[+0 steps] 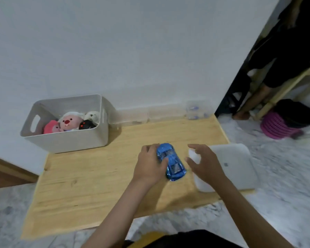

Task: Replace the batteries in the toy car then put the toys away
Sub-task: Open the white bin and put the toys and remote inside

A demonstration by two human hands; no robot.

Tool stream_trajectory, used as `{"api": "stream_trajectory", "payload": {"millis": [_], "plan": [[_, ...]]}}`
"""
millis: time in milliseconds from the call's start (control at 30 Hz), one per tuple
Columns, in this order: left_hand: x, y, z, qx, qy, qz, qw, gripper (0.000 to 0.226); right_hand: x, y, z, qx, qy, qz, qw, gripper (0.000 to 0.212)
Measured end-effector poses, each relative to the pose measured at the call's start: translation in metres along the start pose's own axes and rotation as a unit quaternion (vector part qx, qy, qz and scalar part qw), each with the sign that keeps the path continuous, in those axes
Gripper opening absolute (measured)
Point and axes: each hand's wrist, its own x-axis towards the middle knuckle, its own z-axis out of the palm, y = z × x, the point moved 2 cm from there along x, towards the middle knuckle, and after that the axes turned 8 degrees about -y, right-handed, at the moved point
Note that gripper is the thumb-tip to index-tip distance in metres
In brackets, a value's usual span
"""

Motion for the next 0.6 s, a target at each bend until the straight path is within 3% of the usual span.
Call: {"api": "stream_trajectory", "payload": {"millis": [200,367,467,600], "plan": [[-0.002,0.072,0.121,0.006,-0.092,-0.024,0.995,0.058,-0.031,0.122,-0.075,-0.056,0.002,0.108,0.993,0.052],[0.004,0.077,0.189,0.137,-0.216,-0.155,0.954,0.085,-0.043,0.196,-0.098,-0.072,-0.100,0.255,0.959,0.087],[0.007,0.073,0.208,0.141,-0.201,-0.184,0.952,0.097,-0.042,0.218,-0.098,-0.070,-0.176,0.283,0.940,0.111],[0.008,0.071,0.219,0.132,-0.153,-0.185,0.962,0.100,-0.041,0.230,-0.093,-0.048,-0.203,0.282,0.937,0.125]]}}
